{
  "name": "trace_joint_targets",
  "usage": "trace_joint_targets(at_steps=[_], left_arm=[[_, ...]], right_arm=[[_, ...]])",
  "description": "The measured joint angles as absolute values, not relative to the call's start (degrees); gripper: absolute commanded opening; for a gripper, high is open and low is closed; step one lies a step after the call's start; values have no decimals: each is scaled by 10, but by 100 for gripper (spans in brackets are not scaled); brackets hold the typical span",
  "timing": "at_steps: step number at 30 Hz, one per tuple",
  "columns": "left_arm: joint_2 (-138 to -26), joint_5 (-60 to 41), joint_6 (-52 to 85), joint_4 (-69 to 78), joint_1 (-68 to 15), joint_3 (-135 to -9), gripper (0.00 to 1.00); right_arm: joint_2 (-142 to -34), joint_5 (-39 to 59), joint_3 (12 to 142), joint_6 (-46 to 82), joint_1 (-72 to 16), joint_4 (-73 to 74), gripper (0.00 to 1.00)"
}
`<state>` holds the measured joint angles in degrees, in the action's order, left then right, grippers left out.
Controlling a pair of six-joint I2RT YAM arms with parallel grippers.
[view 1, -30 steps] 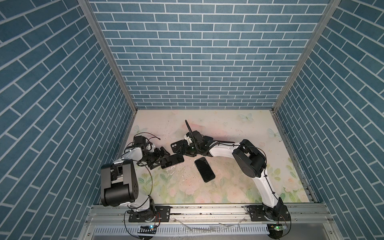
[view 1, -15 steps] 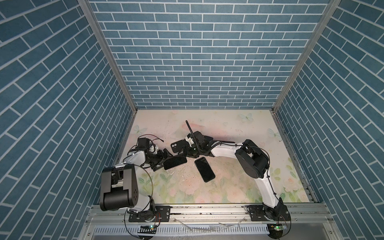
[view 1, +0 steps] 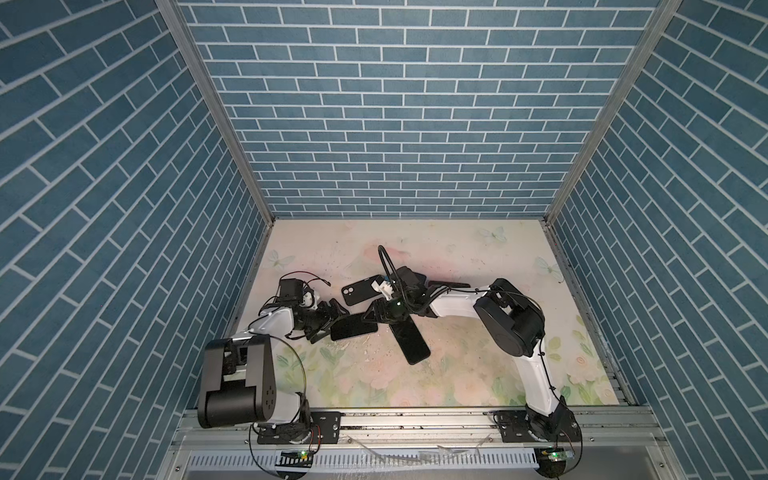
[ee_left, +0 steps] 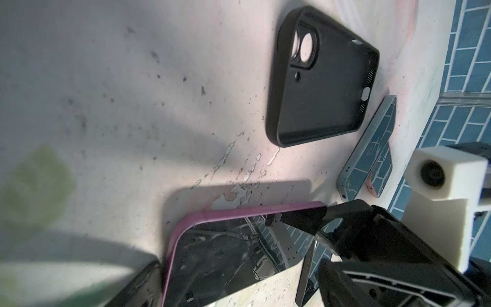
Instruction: Put the phone into the phone case
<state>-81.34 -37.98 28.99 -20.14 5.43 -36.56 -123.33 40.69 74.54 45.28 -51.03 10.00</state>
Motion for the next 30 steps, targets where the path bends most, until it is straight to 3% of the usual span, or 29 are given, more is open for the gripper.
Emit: trace_joint_targets(at_steps=[15,21,28,30], left_arm=[[-813,-385,302,-182,43,-360,92],[-813,-389,307,-181,40,-358,92],[-809,-387,314,-182,38,-357,92],[-802,-387,318,-182,37,-357,92]], right_arm=[[-1219,472,684,515,-492,264,26],[-1219,479,684,520,-499,270,20],[-1217,474,685,520,-501,256,0],[-1208,469,687,511,-502,236,0]])
